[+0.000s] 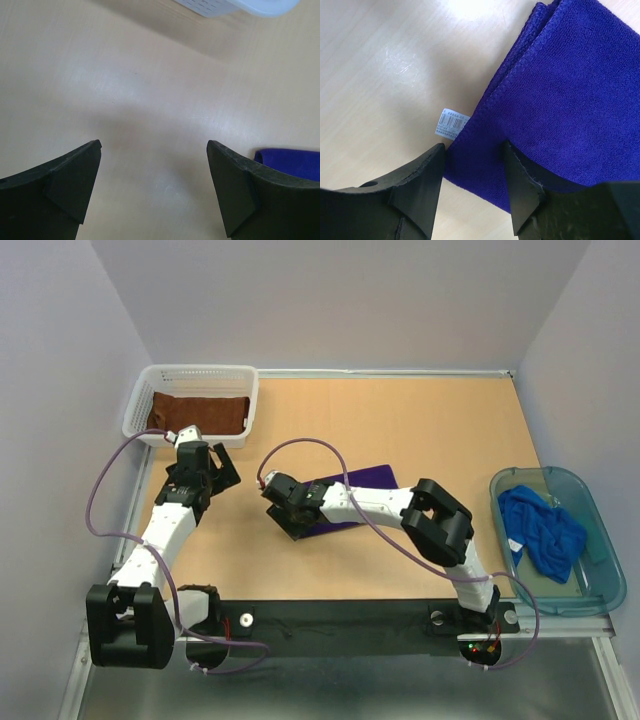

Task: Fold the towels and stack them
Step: Neatly place the folded towel into the bin

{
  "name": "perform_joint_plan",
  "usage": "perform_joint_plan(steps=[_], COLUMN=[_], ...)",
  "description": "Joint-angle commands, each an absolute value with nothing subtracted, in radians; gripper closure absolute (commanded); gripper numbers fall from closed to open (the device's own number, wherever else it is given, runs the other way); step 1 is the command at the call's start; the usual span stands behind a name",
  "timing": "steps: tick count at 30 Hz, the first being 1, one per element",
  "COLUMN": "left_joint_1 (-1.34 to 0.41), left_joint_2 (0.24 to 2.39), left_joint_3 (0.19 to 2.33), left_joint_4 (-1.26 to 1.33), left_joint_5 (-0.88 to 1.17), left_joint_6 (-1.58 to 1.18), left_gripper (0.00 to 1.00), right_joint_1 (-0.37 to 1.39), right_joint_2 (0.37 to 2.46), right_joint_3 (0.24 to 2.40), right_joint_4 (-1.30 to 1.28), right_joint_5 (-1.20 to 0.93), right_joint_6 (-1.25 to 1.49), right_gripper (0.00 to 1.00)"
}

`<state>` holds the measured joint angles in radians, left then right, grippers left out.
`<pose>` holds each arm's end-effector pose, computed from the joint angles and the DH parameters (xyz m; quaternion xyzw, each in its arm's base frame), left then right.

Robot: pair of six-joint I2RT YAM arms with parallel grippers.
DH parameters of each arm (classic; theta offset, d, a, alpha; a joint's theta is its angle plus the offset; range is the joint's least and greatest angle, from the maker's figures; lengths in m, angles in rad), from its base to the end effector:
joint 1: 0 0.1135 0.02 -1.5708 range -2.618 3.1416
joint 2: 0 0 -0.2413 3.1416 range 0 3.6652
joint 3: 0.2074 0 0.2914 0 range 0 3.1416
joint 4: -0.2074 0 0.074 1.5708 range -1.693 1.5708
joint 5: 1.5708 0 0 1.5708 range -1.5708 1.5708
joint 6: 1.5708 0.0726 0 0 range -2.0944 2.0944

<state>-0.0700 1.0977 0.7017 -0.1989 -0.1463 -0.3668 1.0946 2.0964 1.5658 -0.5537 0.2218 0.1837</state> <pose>0.3170 -0.0116 0.1919 -0.1641 0.8662 -0.0383 0.4704 0.2366 0.4238 0.1017 -0.4003 0.8780 0.0566 0.2562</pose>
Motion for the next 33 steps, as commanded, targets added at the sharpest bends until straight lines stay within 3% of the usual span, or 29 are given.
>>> perform_joint_plan(steps=[1,10,11,12,13,18,24,33], left_joint_1=[-0.064,-0.064,-0.064,-0.064,-0.064,-0.066,-0.095,-0.192], left_joint_2=[1.083,1.109,1.117,1.12,1.124,1.175,1.244,1.238], left_joint_3=[0.727,0.726,0.726,0.726,0.723,0.695,0.611,0.52], left_joint_4=[-0.167,-0.163,-0.16,-0.158,-0.156,-0.117,-0.006,0.146], left_joint_5=[-0.143,-0.097,-0.089,-0.072,-0.063,0.108,0.339,0.385], left_joint_6=[-0.351,-0.336,-0.334,-0.336,-0.336,-0.363,-0.52,-0.725], left_gripper=[0.01,0.01,0.01,0.01,0.01,0.01,0.01,0.01], right_joint_1=[1.106,1.106,1.104,1.104,1.098,1.069,1.037,0.968], right_joint_2=[2.134,2.18,2.186,2.194,2.192,2.158,2.04,1.898], right_joint_3=[1.612,1.539,1.528,1.525,1.519,1.506,1.468,1.347], right_joint_4=[-0.574,-0.589,-0.592,-0.603,-0.603,-0.594,-0.471,-0.29], right_joint_5=[0.23,0.313,0.336,0.348,0.357,0.336,0.206,0.088], right_joint_6=[0.199,0.232,0.236,0.241,0.247,0.264,0.278,0.328], right_gripper=[0.45,0.48,0.56,0.71,0.78,1.0,1.0,0.99])
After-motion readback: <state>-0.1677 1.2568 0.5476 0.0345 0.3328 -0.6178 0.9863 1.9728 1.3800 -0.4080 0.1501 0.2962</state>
